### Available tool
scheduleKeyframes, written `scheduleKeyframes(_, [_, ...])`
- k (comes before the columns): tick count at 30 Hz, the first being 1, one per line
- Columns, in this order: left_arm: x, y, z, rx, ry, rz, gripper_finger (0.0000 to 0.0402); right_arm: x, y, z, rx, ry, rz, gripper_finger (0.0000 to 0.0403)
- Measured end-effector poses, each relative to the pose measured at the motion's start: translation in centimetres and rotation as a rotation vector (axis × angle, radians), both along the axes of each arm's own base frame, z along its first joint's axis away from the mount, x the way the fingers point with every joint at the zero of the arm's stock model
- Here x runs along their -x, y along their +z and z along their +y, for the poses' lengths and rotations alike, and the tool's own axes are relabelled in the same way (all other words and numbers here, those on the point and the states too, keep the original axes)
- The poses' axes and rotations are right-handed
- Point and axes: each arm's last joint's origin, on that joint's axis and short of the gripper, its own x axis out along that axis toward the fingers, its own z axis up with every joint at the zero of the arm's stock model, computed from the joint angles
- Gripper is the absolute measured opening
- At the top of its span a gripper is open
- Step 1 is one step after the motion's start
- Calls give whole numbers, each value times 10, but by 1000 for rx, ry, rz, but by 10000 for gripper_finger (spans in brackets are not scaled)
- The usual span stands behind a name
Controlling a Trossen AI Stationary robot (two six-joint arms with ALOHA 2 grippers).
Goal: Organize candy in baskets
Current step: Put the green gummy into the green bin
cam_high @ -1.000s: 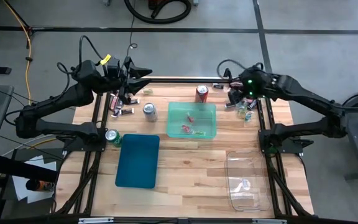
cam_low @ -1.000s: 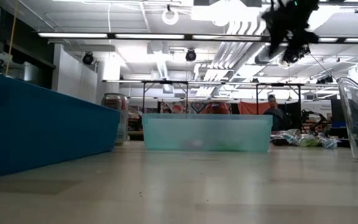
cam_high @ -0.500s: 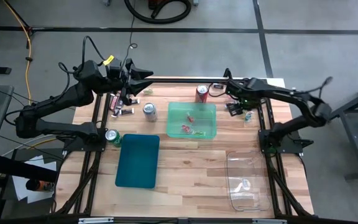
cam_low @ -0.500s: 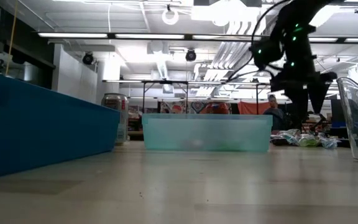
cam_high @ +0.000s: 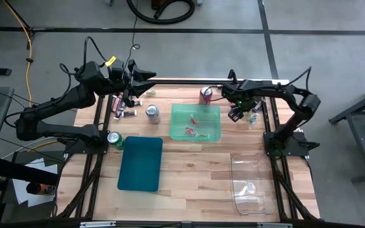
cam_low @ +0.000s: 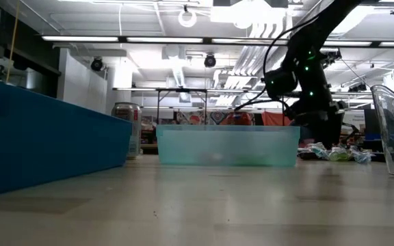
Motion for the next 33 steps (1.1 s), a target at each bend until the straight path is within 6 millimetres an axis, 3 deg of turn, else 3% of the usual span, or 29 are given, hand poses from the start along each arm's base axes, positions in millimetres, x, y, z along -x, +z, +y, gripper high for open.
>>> scheduleKeyframes(9, [0,0,0,0,1,-1,184,3,-16,0,-20,49,19,174])
scheduleKeyframes(14, [0,0,0,0,2,-1,184,13,-31,6,-29,42,32,170])
scheduleKeyframes(19, [0,0,1,6,28,-4,184,13,-31,7,-29,50,35,163])
scheduleKeyframes(22, [0,0,1,9,45,-5,184,9,-22,7,-14,70,14,133])
scheduleKeyframes(27, [0,0,1,9,44,-5,184,7,3,10,35,88,-44,19])
scheduleKeyframes(33, [0,0,1,9,45,-5,184,18,38,19,121,33,-151,10])
